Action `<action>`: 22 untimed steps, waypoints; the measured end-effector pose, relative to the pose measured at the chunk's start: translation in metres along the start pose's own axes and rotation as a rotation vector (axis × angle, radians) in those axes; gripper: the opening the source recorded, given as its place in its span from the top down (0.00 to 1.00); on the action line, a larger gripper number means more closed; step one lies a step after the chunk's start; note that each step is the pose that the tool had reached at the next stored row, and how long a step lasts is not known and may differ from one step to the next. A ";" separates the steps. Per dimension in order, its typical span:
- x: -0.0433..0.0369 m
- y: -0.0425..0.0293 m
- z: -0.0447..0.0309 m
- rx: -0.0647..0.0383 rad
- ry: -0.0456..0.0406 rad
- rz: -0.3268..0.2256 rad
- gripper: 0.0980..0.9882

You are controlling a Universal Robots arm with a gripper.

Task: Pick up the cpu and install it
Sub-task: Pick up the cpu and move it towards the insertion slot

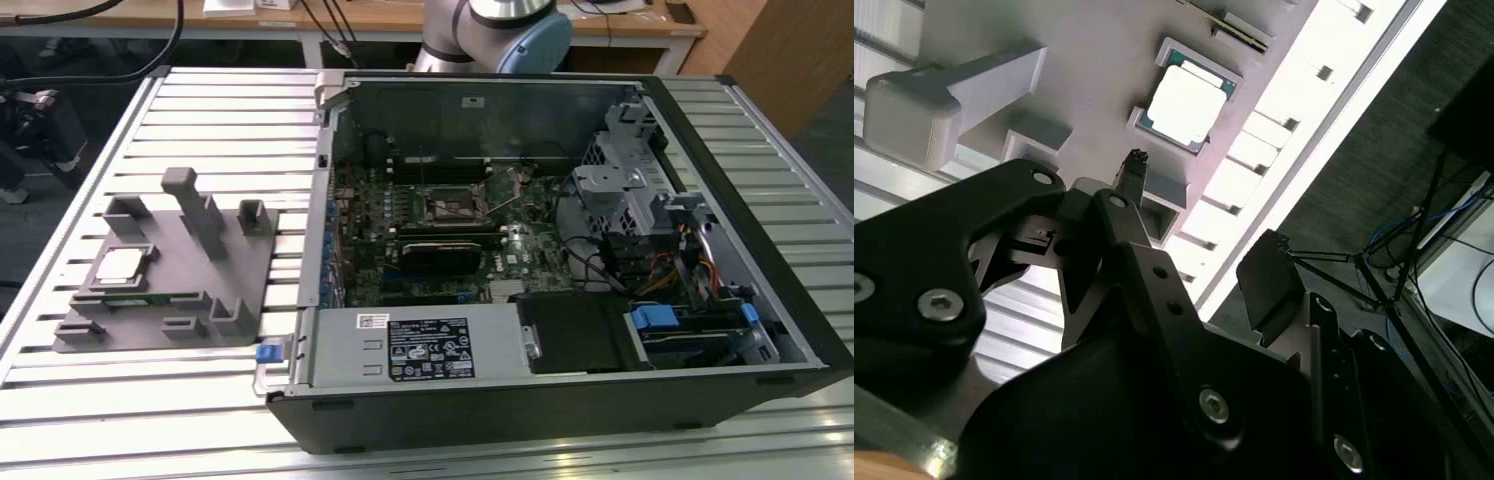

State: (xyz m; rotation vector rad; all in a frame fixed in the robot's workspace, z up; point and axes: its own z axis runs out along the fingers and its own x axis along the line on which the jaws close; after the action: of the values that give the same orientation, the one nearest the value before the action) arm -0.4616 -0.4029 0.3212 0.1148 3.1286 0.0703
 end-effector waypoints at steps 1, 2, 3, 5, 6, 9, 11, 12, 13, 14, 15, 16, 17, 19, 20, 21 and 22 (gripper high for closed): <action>0.0000 -0.0001 0.0013 0.000 0.0000 0.000 0.38; 0.0000 -0.0002 0.0030 0.000 -0.0001 0.000 0.37; 0.0001 -0.0003 0.0050 0.000 -0.0001 0.000 0.31; -0.0001 -0.0008 0.0086 0.000 -0.0001 0.000 0.31; -0.0001 -0.0012 0.0103 0.000 0.0000 -0.001 0.24; -0.0001 -0.0021 0.0158 0.000 0.0000 -0.004 0.24; -0.0001 -0.0023 0.0190 0.000 0.0001 -0.004 0.24; -0.0001 -0.0024 0.0201 0.000 0.0002 -0.004 0.24; -0.0001 -0.0024 0.0210 0.000 0.0002 -0.004 0.24; -0.0001 -0.0025 0.0219 0.000 0.0002 -0.004 0.24; -0.0001 -0.0025 0.0227 0.000 0.0002 -0.004 0.24; -0.0001 -0.0025 0.0234 0.000 0.0001 -0.004 0.24; -0.0001 -0.0026 0.0237 0.000 0.0003 -0.004 0.24; -0.0001 -0.0026 0.0240 0.000 0.0004 -0.004 0.24; -0.0001 -0.0026 0.0243 0.000 0.0002 -0.004 0.24; -0.0001 -0.0026 0.0245 0.000 0.0002 -0.004 0.24; -0.0001 -0.0026 0.0248 0.000 0.0002 -0.004 0.24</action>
State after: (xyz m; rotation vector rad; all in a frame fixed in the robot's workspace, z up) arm -0.4614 -0.4044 0.2964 0.1079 3.1289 0.0704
